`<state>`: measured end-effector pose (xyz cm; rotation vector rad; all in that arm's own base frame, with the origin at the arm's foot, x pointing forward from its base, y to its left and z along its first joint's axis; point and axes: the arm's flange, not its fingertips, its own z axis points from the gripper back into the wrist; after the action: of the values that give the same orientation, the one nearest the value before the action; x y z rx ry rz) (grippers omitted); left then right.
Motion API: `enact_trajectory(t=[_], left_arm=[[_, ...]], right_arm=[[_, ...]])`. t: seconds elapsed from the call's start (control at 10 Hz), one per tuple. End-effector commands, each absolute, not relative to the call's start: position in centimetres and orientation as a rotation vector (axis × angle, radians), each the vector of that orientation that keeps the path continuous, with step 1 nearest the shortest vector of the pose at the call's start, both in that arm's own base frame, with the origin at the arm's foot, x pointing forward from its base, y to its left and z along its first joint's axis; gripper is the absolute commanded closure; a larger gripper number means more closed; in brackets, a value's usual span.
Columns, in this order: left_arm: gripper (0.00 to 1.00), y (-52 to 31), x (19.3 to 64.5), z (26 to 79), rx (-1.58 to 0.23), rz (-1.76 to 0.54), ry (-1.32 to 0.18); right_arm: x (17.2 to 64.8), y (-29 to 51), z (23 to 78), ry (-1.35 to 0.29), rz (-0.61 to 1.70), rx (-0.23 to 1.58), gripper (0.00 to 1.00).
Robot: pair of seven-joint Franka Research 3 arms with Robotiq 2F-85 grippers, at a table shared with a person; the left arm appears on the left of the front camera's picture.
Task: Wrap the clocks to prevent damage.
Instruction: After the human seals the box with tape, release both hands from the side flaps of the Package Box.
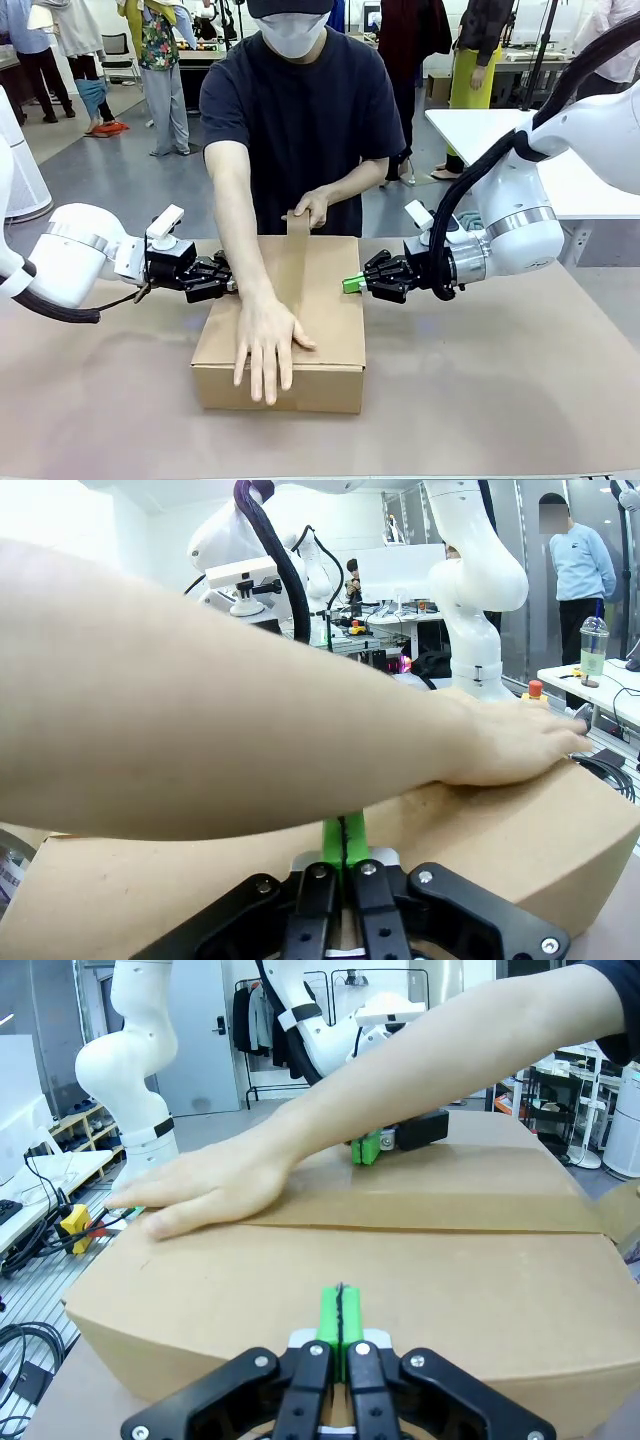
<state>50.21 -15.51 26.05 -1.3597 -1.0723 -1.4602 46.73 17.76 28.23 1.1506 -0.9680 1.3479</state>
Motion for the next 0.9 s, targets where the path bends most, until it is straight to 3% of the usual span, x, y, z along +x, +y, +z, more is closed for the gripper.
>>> enact_trajectory(t=[0.0,0.8], left_arm=[[1.0,-15.68,50.12,25.84,-1.355,-1.463,-1.066],[1.0,-15.68,50.12,25.84,-1.355,-1.463,-1.066]], right_arm=[[46.6,17.83,27.77,-0.979,1.341,1.137,0.99],[46.6,17.83,27.77,-0.979,1.341,1.137,0.99]])
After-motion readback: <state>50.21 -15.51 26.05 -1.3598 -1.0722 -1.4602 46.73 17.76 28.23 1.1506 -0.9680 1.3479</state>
